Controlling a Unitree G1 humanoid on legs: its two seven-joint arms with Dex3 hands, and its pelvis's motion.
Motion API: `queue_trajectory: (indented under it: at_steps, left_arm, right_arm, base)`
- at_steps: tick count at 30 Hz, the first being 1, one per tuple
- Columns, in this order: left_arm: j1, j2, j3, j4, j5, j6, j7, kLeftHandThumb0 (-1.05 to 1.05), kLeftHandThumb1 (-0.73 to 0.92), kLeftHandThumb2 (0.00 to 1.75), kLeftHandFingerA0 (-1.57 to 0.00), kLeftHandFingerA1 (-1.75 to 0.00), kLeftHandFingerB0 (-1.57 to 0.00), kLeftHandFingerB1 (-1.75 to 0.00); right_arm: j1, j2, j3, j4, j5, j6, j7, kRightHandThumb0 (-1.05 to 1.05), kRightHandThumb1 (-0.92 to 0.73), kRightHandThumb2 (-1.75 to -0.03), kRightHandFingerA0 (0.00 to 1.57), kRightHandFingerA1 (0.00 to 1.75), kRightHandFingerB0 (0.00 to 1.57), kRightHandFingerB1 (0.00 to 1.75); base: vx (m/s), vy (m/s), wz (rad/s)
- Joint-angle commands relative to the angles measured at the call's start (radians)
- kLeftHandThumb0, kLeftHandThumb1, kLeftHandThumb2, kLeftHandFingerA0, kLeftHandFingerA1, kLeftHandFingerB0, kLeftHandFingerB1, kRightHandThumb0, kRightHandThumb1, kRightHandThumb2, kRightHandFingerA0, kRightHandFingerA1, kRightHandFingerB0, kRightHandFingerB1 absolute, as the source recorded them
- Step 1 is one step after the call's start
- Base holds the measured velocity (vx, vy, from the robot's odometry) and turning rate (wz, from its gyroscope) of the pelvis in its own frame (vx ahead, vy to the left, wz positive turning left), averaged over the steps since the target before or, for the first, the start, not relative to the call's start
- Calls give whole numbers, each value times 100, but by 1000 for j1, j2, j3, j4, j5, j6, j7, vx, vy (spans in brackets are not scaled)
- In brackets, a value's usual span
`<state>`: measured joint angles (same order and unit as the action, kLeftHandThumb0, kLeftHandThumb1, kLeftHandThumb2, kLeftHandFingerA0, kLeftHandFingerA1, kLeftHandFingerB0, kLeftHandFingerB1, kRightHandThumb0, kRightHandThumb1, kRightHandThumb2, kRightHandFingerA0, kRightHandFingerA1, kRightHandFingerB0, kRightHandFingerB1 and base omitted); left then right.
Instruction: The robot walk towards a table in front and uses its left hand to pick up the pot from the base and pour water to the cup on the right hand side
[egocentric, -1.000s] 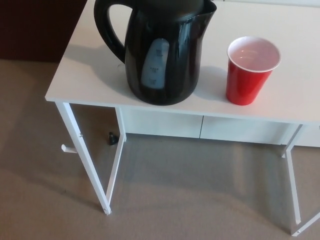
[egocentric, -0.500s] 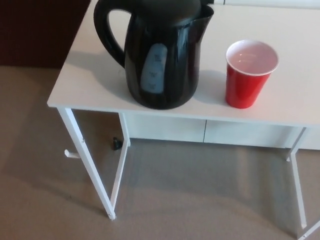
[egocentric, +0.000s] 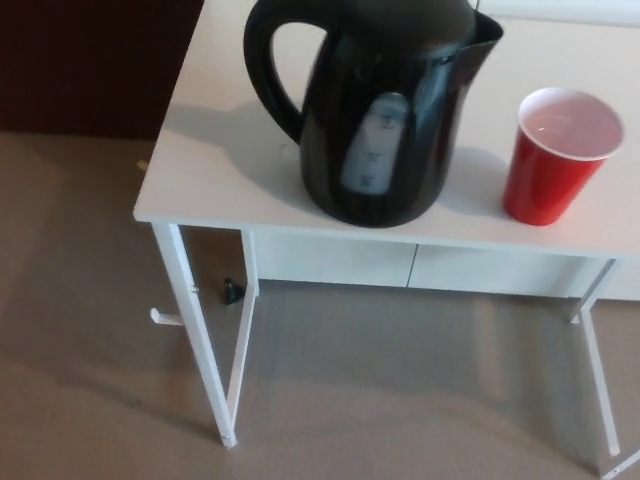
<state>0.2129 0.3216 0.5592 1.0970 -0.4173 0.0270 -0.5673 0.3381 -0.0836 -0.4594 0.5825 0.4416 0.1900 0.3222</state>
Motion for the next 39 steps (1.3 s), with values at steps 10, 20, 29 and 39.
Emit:
queue_trajectory:
  at_steps: [10,20,29,39]
  left_arm:
    - [14,4,-4,-32,-4,4,-17,-2,62,57,-28,-35,-23,-30]
    - [16,4,11,-10,-15,1,-20,-1,61,57,-25,-35,-22,-30]
    - [34,-25,24,-38,-9,-102,-6,-9,54,55,-28,-36,-27,-31]
    - [133,-124,21,-313,-18,-112,15,-9,52,55,-28,-37,-29,-31]
  right_arm:
    - [-19,-14,10,-16,-17,7,-17,-25,-73,-65,21,42,9,21]
    - [-23,-14,28,-44,-16,33,-37,-27,-71,-63,24,40,9,25]
    - [-49,-13,31,-15,-16,17,-34,-25,-69,-64,25,43,9,22]
    - [-3,1,57,-125,-2,75,-47,-30,-69,-68,24,44,9,31]
  base:
    - [25,13,3]
    - [0,0,0]
    - [8,1,5]
    - [12,-165,11]
